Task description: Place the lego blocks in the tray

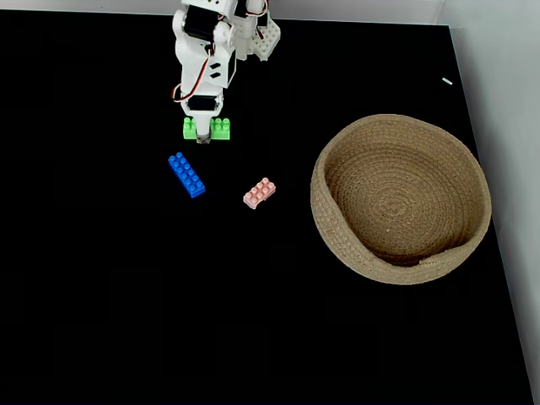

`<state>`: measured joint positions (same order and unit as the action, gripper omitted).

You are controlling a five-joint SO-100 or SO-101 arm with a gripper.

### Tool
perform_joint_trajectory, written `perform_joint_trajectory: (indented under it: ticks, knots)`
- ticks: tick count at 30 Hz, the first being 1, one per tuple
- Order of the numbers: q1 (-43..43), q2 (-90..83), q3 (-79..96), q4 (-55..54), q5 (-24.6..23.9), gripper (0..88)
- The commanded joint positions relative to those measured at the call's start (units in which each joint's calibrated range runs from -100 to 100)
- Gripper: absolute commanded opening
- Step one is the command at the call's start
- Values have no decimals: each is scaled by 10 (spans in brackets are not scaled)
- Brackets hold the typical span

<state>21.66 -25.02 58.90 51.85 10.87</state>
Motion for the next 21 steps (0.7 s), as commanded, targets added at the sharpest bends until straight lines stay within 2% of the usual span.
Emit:
perform_joint_trajectory:
  ticks: [1,10,17,21]
  knots:
    - [-22,-29,-34,0,-4,1]
    - [-146,-93,-319,156,-124,1]
    - [-277,13,-447,133,-221,1]
    - [-355,55,-468,113,-246,1]
